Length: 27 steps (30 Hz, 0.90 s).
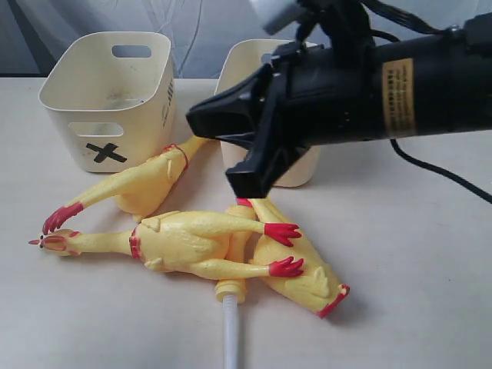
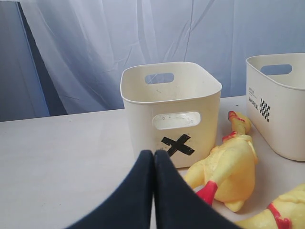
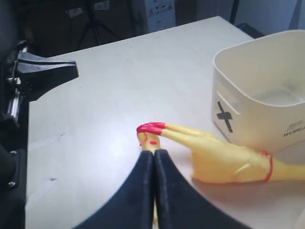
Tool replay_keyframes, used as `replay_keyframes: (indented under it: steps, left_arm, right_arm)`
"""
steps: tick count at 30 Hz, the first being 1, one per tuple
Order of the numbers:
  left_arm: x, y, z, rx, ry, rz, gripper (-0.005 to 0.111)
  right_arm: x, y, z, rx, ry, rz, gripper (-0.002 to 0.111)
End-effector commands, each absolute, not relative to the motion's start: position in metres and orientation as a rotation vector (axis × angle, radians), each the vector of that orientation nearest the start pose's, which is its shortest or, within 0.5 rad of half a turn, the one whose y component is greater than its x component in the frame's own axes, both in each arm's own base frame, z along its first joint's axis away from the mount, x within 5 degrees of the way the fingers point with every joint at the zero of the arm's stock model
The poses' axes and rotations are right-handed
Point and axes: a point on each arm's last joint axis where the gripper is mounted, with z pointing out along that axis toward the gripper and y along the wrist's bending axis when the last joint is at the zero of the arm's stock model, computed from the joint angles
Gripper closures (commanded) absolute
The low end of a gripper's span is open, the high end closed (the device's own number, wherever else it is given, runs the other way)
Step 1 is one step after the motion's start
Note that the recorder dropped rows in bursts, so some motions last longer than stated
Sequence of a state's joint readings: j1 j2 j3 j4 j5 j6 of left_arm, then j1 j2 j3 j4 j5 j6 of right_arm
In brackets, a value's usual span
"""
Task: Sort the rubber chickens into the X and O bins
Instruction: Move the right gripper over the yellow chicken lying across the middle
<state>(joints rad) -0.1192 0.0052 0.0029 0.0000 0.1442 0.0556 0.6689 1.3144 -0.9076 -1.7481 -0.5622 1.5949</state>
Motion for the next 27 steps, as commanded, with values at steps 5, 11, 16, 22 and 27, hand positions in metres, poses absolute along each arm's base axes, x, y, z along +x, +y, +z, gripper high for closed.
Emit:
replay_keyframes:
  steps: [5,11,16,22,27]
  left_arm:
    - [0.056,-0.007,0.201,0.138,1.612,-0.056,0.107]
    - [0.056,-0.007,0.201,0.138,1.612,-0.056,0.107]
    - [0.056,-0.007,0.201,0.138,1.612,-0.056,0.107]
    - [0.056,-0.007,0.201,0.138,1.612,-0.056,0.107]
    - [0.056,-0.007,0.201,0.138,1.612,-0.056,0.107]
  right_arm:
    - [0.188,0.255,0.288,-1.284,1.657,0.727,0.109]
    - [0.210,0.268,0.255,-1.228,1.707,0.313,0.109]
    - [0.212,0.275,0.235,-1.278,1.745,0.301,0.109]
    - [0.167,0.291,0.239,-1.412,1.832,0.969,0.109]
    - [0.156,0.291,0.241,-1.058,2.242,1.307,0.109]
